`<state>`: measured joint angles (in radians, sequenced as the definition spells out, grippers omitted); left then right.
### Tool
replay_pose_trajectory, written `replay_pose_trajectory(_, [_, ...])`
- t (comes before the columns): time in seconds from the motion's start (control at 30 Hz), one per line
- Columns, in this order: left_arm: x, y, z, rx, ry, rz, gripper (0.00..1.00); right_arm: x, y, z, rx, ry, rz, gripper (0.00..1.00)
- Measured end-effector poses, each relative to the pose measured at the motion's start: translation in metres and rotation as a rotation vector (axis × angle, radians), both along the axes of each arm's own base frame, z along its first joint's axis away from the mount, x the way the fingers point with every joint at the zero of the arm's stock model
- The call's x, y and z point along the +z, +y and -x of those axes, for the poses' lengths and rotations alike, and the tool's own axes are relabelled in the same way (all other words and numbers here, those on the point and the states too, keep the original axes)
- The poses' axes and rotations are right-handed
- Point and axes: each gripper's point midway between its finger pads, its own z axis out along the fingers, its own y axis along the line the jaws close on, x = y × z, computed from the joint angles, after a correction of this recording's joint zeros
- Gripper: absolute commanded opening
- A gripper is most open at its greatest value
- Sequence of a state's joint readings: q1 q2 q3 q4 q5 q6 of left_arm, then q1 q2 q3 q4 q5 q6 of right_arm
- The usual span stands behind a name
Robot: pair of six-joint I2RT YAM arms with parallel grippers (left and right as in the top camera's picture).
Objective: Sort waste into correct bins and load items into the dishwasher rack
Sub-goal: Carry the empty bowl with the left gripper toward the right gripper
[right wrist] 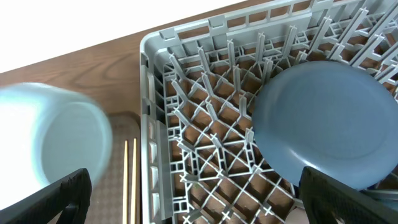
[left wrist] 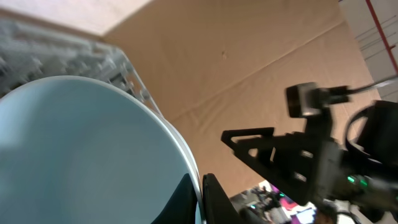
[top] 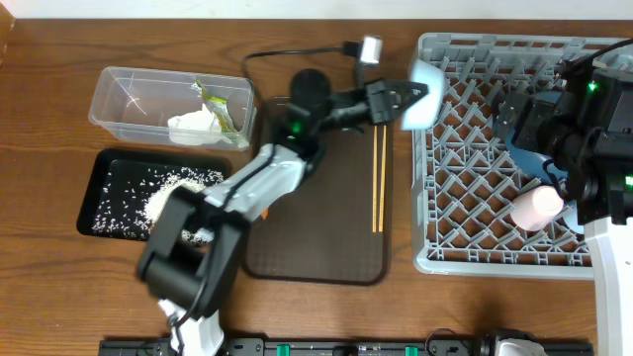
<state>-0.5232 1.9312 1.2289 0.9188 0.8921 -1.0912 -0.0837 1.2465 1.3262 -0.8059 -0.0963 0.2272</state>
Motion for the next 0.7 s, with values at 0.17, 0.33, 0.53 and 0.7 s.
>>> replay_pose_trajectory(0.17, [-0.022,-0.027,-0.005,-0.051,0.068,0.046,0.06,-0.002,0.000,0.001,0.000,0.008,0.000,0.99])
replay_pose_trajectory(0.33, [-0.033,-0.049,0.001,-0.105,0.093,0.106,0.06,-0.004,0.000,0.004,0.000,0.025,-0.002,0.99])
replay_pose_trajectory(0.53, [-0.039,-0.068,0.012,-0.143,0.137,0.114,0.06,-0.007,0.001,0.006,0.001,0.038,-0.003,0.99])
replay_pose_trajectory(0.7, [-0.039,-0.079,0.022,-0.162,0.154,0.118,0.06,-0.008,0.001,0.007,0.001,0.043,-0.003,0.99])
